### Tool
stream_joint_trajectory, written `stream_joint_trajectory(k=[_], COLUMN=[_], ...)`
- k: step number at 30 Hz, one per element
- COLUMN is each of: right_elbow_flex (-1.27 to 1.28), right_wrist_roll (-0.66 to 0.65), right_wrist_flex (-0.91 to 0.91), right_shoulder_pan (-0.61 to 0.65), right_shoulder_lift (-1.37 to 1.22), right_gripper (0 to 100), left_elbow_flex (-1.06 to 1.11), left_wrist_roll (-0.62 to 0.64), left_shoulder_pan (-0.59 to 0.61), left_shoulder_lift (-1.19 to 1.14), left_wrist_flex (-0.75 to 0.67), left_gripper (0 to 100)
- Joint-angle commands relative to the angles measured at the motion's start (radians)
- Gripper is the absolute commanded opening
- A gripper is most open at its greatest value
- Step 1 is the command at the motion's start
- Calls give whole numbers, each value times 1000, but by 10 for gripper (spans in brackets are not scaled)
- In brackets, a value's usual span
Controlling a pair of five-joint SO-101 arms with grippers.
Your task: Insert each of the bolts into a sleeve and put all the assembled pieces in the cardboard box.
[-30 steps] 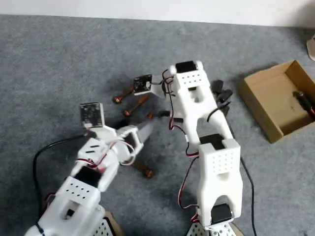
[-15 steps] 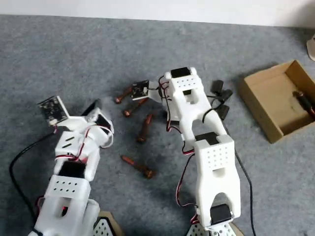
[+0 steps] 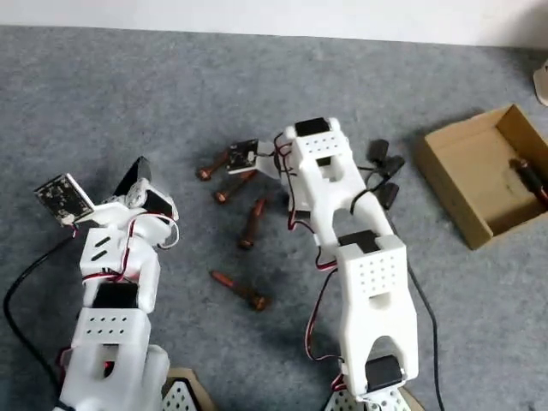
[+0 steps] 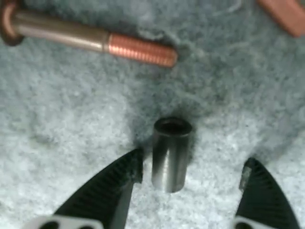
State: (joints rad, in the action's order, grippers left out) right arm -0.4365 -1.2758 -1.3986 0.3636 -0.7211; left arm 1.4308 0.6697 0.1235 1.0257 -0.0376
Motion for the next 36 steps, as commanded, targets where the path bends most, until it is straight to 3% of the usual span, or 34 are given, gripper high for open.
stream_joint_trajectory(k=[1, 6, 11, 23, 25, 28, 36], right_elbow_flex=[-1, -13, -13, -65, -73, -71, -74], right_wrist_roll=[15, 115, 132, 216, 215, 221, 216], right_wrist_flex=[18, 42, 38, 45, 45, 45, 38], right_shoulder_pan=[51, 71, 79, 107, 107, 108, 73], right_shoulder_lift=[-19, -113, -119, -127, -127, -128, -119], right_gripper=[307, 307, 307, 301, 236, 8, 5], left_elbow_flex=[-58, -101, -105, -82, -82, -81, -79], left_wrist_roll=[9, 9, 9, 9, 9, 9, 9], left_shoulder_pan=[15, 90, 166, 165, 165, 165, 163], left_shoulder_lift=[10, 10, 10, 10, 10, 10, 10], left_wrist_flex=[-21, -21, -21, -21, -21, -21, -18], left_gripper=[10, 9, 10, 10, 10, 10, 10])
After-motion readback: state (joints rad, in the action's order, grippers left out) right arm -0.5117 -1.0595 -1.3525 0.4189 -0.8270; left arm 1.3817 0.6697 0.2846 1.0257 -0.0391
